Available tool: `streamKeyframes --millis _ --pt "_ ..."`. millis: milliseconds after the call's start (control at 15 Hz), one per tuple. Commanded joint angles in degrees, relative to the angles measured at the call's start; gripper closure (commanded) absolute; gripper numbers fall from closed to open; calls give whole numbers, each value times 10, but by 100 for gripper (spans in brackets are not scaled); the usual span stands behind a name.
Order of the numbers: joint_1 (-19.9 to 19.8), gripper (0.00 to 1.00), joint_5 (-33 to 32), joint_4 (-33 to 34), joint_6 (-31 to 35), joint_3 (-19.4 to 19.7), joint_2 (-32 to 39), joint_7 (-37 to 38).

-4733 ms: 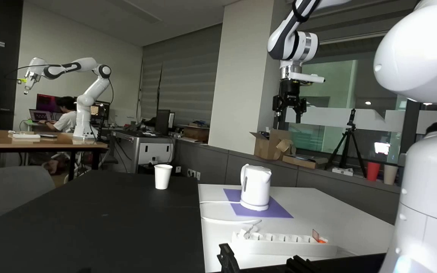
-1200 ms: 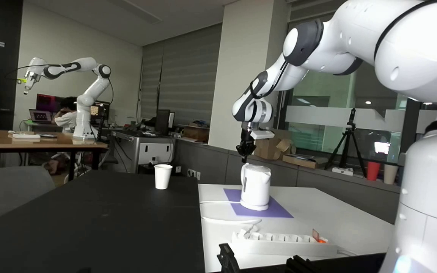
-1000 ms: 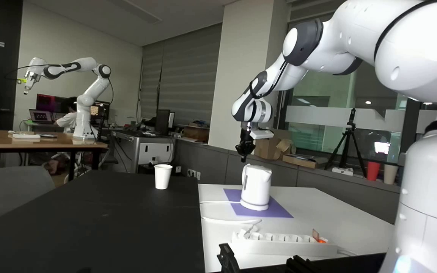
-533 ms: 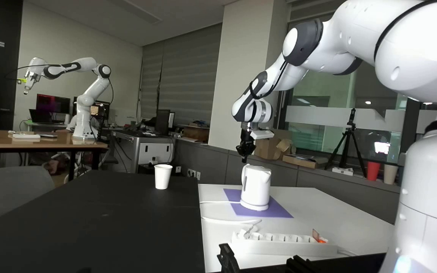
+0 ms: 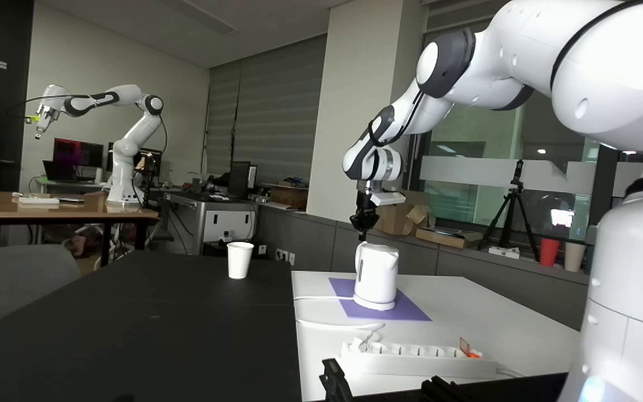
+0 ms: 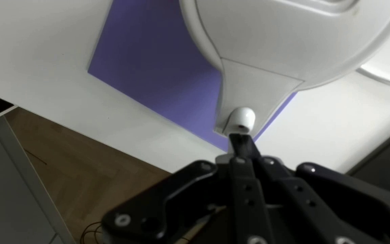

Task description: Press the switch on the electric kettle

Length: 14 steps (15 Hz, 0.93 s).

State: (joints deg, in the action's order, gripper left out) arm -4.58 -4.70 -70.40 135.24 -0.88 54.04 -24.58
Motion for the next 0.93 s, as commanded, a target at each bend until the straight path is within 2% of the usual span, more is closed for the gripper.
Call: streamKeyframes --millis 0,467,867 --pt "6 100 -16 19 -36 11 1 30" --pt "18 100 -24 32 -123 27 1 71" --pt "24 100 -24 43 -146 28 -8 90"
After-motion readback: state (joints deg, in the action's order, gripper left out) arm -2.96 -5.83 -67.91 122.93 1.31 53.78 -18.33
